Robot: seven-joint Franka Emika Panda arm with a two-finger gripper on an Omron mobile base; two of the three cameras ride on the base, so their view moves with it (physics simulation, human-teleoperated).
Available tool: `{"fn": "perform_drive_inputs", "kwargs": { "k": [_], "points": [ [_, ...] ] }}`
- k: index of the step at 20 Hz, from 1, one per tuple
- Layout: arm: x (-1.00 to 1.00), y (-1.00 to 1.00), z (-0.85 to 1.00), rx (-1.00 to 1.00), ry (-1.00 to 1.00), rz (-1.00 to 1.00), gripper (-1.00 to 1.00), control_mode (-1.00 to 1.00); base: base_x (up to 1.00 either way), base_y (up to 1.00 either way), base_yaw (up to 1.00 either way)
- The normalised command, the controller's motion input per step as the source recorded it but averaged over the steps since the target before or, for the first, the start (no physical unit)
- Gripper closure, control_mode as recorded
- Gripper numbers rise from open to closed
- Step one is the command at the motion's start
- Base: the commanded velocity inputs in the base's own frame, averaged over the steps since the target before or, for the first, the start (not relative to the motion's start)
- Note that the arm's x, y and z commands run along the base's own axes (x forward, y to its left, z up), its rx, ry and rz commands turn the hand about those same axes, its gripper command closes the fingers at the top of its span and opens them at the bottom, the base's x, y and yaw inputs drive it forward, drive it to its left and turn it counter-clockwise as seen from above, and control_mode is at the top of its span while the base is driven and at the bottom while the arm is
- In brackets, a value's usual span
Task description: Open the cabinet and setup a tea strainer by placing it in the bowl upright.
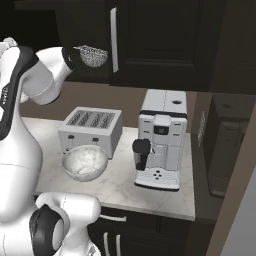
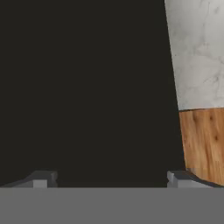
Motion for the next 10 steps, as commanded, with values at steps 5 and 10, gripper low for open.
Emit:
{"fn": "perform_drive_inputs", "kwargs": {
  "k": [5, 10],
  "points": [
    [0.00, -0.68, -0.02, -0.24, -0.07, 0.00, -1.00, -1.00, 0.00, 0.00, 0.00],
    [0.00, -0.74, -0.17, -0.32, -0.09, 0.00, -1.00, -1.00, 0.00, 0.00, 0.00]
  ]
}}
